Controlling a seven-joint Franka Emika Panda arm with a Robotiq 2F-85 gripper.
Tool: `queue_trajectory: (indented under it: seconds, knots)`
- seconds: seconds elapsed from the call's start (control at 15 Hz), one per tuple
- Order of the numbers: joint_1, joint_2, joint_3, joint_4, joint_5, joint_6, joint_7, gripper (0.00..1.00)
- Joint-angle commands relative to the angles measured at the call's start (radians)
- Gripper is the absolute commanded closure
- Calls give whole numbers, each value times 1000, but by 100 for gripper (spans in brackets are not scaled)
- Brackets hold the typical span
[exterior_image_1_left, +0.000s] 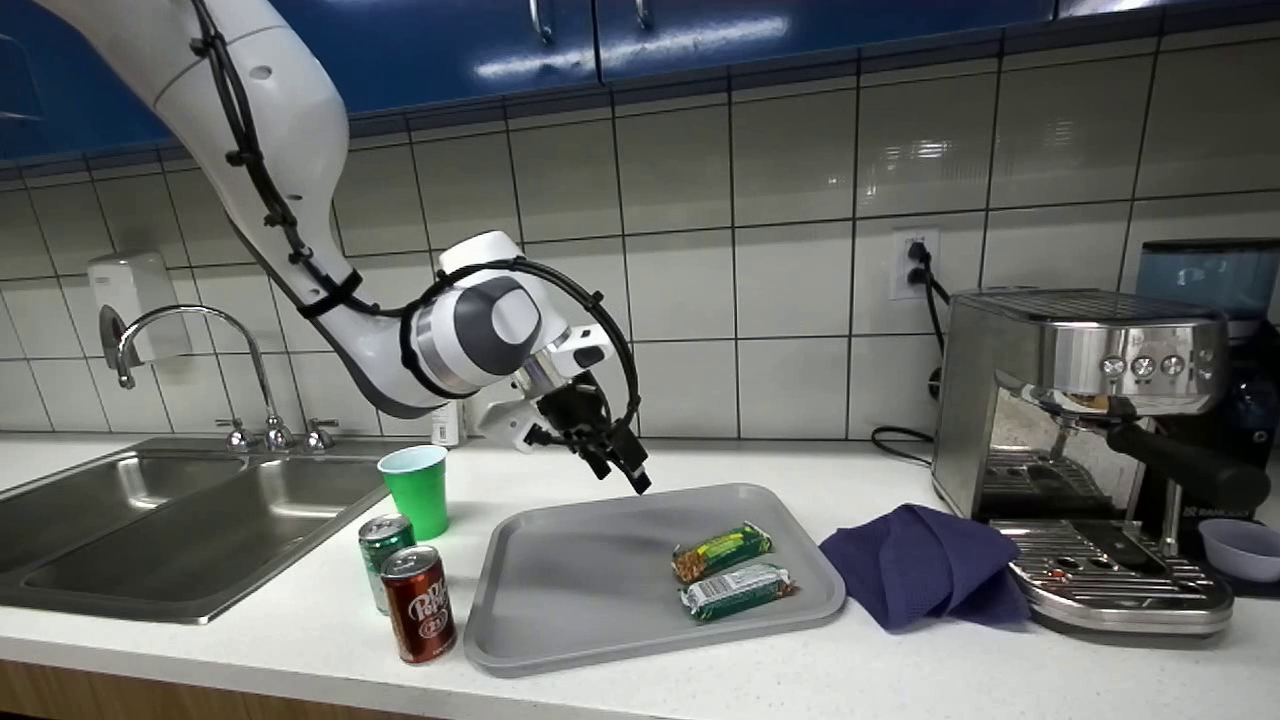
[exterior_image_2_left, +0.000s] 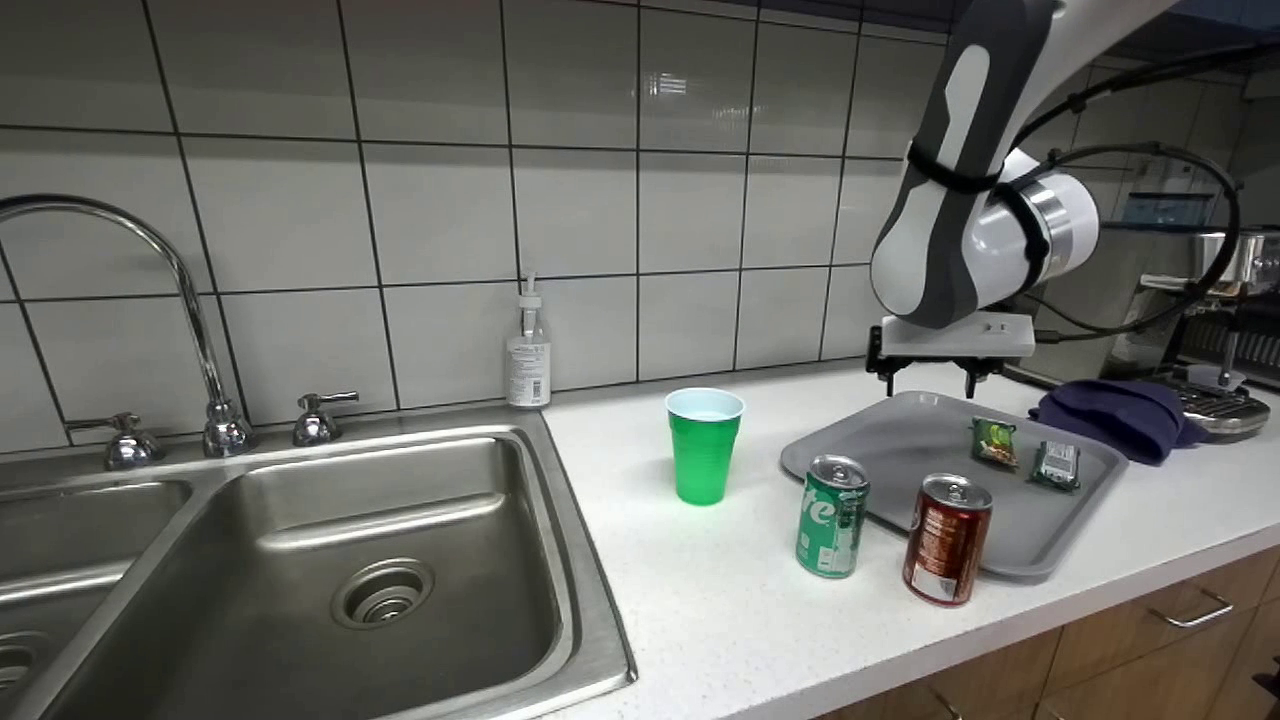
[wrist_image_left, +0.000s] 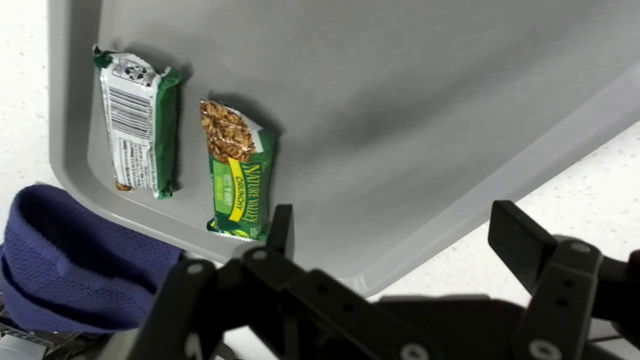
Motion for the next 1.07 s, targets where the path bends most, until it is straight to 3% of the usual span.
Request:
queue_trajectory:
  seconds: [0.0, 0.6, 1.0]
  knots:
    - [41, -104, -8, -54, -50, -15, -27, 0]
    - [8, -244, 104, -81, -111, -34, -72, 0]
    - [1, -321, 187, -106, -56, -62, -178, 0]
